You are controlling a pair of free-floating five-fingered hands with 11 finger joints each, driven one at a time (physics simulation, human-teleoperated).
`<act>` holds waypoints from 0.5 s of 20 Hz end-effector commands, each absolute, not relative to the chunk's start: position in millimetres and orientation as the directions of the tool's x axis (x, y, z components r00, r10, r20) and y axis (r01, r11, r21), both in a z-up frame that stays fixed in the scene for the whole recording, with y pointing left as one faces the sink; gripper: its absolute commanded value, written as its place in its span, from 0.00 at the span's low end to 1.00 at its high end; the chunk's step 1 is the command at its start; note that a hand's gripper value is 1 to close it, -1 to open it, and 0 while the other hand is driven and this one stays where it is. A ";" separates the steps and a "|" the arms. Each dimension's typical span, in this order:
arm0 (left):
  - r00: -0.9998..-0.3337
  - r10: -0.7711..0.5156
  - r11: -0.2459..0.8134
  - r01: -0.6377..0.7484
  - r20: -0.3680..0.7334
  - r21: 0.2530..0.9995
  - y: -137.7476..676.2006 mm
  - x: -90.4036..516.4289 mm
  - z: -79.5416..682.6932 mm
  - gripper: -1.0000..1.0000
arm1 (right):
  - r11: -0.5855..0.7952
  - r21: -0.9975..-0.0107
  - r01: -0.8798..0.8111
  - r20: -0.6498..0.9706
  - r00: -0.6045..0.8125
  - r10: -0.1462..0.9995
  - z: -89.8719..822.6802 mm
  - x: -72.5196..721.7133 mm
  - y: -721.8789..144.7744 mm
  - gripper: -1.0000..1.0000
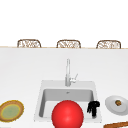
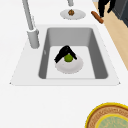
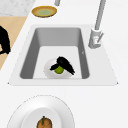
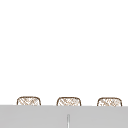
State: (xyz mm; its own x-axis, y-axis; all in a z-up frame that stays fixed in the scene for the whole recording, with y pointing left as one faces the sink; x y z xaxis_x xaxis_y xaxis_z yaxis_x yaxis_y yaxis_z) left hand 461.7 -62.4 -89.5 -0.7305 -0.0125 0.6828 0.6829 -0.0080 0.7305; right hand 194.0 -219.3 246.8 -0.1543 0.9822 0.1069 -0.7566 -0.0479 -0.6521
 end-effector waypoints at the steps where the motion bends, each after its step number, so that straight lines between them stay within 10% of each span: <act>1: -0.719 -0.011 -0.006 0.695 0.695 0.719 -63.3 470.6 -105.1 0.00 | -0.048 -0.652 -0.757 0.107 -0.154 0.982 246.8 194.0 -219.3 0.50; 7: -0.727 -0.015 -0.009 0.687 0.687 0.727 -63.0 447.8 -100.3 0.00 | -0.048 -0.652 -0.757 0.107 -0.154 0.982 246.8 194.0 -219.3 0.50; 8: -0.757 -0.016 -0.010 0.653 0.653 0.757 -63.0 435.9 -99.3 1.00 | -0.048 -0.652 -0.757 0.107 -0.154 0.982 246.8 194.0 -219.3 0.50; 10: -0.816 -0.004 -0.028 0.578 0.578 0.816 -62.9 424.4 -87.3 1.00 | -0.048 -0.652 -0.757 0.107 -0.154 0.982 246.8 194.0 -219.3 0.50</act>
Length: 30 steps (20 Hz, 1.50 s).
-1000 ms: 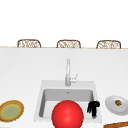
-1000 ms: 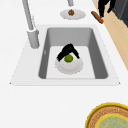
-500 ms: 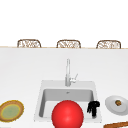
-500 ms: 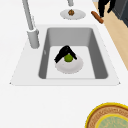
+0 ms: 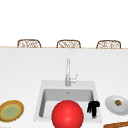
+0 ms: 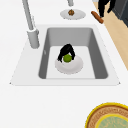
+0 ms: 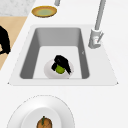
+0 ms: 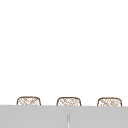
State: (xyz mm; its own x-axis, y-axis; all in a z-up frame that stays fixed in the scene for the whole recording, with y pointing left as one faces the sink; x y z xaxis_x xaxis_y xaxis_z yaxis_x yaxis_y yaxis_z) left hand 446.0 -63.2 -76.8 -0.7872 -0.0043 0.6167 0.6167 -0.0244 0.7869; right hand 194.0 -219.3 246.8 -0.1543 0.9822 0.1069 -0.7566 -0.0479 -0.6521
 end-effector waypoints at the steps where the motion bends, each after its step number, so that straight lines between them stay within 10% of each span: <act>1: -0.825 -0.010 -0.021 0.566 0.566 0.824 -63.2 419.0 -81.8 1.00 | -0.048 -0.652 -0.757 0.107 -0.154 0.982 246.8 194.0 -219.3 0.50; 30: -0.868 0.005 -0.008 0.497 0.497 0.868 63.5 436.5 80.6 1.00 | -0.048 -0.652 -0.757 0.107 -0.154 0.982 246.8 194.0 -219.3 0.50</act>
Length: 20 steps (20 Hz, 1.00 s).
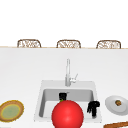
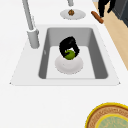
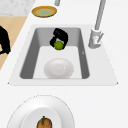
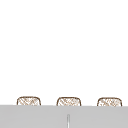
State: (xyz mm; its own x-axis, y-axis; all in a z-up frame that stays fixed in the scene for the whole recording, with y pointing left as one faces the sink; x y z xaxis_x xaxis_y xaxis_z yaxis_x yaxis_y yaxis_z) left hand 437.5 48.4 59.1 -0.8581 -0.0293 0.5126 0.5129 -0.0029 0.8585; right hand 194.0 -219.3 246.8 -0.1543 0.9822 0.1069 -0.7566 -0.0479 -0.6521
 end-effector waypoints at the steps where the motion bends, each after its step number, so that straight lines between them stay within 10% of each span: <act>1: -0.864 0.003 -0.008 0.504 0.504 0.864 69.8 435.2 86.7 1.00 | -0.048 -0.652 -0.757 0.107 -0.154 0.982 246.8 194.0 -219.3 0.50; 20: -0.826 -0.012 0.001 0.563 0.563 0.826 201.1 410.3 200.0 1.00 | -0.048 -0.652 -0.757 0.107 -0.154 0.982 246.8 194.0 -219.3 0.50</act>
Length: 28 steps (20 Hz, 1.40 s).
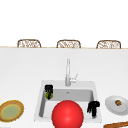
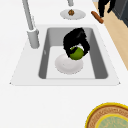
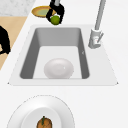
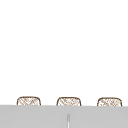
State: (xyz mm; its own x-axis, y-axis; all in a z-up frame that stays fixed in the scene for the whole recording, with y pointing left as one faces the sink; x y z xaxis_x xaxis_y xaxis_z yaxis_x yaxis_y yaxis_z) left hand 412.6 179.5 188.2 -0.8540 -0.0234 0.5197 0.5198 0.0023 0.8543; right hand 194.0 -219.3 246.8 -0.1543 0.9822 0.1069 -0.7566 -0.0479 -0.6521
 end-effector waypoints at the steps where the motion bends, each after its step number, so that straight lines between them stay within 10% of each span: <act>1: -0.824 -0.013 0.001 0.567 0.567 0.824 208.8 410.2 203.4 1.00 | -0.048 -0.652 -0.757 0.107 -0.154 0.982 246.8 194.0 -219.3 0.50; 28: -0.800 -0.021 0.024 0.599 0.599 0.800 422.0 366.6 246.4 1.00 | -0.048 -0.652 -0.757 0.107 -0.154 0.982 246.8 194.0 -219.3 0.50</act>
State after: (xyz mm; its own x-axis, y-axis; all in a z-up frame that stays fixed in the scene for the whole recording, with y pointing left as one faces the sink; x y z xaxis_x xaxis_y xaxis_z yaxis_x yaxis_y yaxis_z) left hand 375.9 400.4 246.2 -0.8139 -0.0166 0.5807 0.5807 0.0084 0.8141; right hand 194.0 -219.3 246.8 -0.1543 0.9822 0.1069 -0.7566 -0.0479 -0.6521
